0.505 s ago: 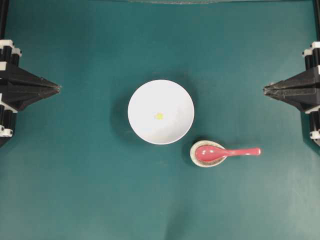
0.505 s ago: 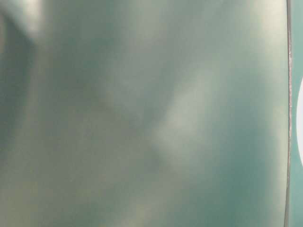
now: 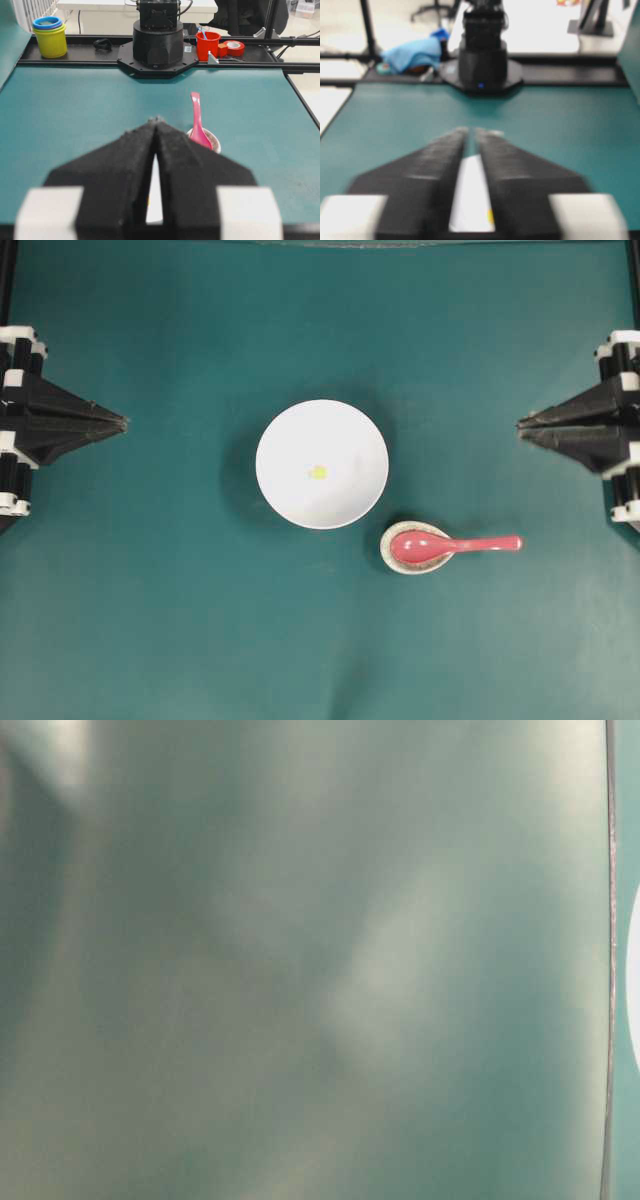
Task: Scoop the yellow hexagonal prism block from the bowl with a spoon using the right arm.
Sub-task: 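Move the right gripper toward the pink spoon handle, then close the right gripper on the pink spoon handle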
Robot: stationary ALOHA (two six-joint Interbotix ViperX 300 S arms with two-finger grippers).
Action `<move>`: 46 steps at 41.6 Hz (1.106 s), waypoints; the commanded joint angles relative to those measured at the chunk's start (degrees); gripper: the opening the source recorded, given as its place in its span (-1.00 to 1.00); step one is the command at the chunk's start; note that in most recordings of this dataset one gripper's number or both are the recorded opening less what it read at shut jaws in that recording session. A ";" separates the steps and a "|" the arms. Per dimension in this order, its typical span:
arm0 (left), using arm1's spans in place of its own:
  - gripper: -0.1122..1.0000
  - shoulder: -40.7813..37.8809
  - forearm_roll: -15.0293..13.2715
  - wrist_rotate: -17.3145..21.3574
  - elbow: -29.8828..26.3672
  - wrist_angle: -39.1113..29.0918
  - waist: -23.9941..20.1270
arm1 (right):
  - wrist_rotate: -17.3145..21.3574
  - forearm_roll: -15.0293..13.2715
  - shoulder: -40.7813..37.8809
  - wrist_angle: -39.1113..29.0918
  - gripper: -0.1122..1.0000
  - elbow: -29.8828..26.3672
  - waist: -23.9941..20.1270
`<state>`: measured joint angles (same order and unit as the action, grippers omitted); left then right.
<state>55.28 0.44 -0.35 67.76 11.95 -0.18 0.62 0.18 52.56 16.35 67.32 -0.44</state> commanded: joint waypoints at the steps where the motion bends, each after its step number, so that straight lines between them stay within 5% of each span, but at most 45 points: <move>1: -0.80 -0.44 0.18 0.00 -1.14 0.70 -0.18 | 0.00 -0.09 -0.79 -0.35 -0.03 -0.44 -0.79; 5: -0.80 -0.53 0.18 0.00 -1.23 1.41 -0.18 | -0.09 -0.18 -1.93 -0.44 0.27 -0.09 -1.58; 23: -0.80 -0.44 0.18 0.00 -1.23 2.46 -0.18 | 0.35 1.93 -13.27 9.40 0.22 5.19 -5.54; 36: -0.80 -0.35 0.35 0.70 -1.23 2.55 -0.26 | 0.44 9.32 -27.77 30.76 0.22 11.95 -11.51; 46: -0.80 -0.44 0.35 0.79 -1.23 2.46 -0.18 | 0.97 15.64 -40.25 41.04 0.22 12.13 -17.67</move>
<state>55.28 0.62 0.26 67.76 13.97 -0.26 1.41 13.97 15.29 54.14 80.24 -16.26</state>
